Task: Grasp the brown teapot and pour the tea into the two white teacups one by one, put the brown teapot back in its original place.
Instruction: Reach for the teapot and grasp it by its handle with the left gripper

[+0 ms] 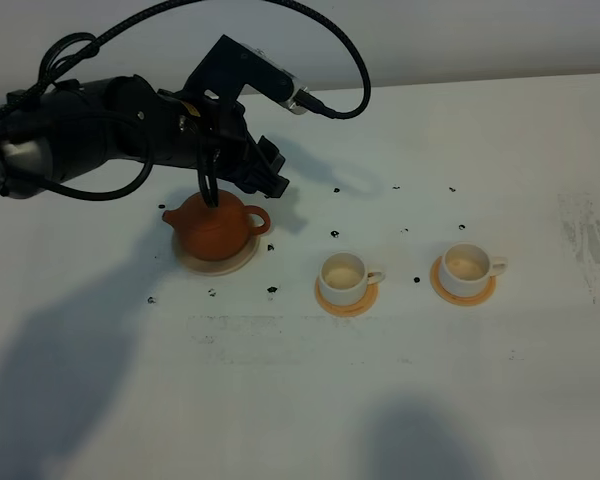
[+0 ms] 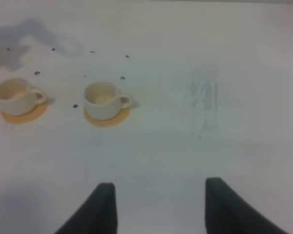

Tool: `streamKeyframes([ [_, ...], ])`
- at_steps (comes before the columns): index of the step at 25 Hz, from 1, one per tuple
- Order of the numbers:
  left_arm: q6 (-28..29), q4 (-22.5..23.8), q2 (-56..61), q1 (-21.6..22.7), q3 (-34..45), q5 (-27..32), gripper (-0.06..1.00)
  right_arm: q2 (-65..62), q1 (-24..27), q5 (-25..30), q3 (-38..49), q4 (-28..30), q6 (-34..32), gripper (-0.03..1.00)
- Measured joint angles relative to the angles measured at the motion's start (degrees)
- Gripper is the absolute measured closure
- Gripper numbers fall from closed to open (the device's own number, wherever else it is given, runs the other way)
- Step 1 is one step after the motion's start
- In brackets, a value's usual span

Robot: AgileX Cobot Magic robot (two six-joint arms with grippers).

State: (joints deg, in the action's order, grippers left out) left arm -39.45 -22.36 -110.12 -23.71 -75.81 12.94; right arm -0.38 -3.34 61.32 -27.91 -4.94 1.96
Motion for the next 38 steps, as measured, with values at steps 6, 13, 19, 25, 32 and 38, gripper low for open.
streamKeyframes([
  [6, 0.00, 0.06, 0.00, 0.00, 0.00, -0.23, 0.38, 0.00, 0.45, 0.00, 0.00, -0.58, 0.00, 0.54],
  [13, 0.00, 0.06, 0.00, 0.00, 0.00, -0.27, 0.38, 0.00, 5.38, -0.02, 0.00, -1.07, 0.00, 0.54],
  [19, 0.00, 0.06, -0.05, 0.00, 0.00, -1.31, 0.38, 0.00, 7.27, -0.02, 0.00, -1.23, 0.00, 0.54],
  [25, 0.00, 0.06, -0.05, 0.00, 0.00, -2.00, 0.38, 0.00, 7.27, -0.02, 0.00, -1.29, 0.00, 0.54],
  [32, 2.10, 0.06, -0.18, 0.00, 0.00, -1.58, 0.38, 0.00, 7.27, -0.02, 0.00, -1.29, 0.00, 0.55],
  [38, 5.88, 0.06, -0.67, 0.00, 0.00, -0.77, 0.38, 0.00, 7.27, -0.06, 0.00, -1.29, 0.00, 0.55],
])
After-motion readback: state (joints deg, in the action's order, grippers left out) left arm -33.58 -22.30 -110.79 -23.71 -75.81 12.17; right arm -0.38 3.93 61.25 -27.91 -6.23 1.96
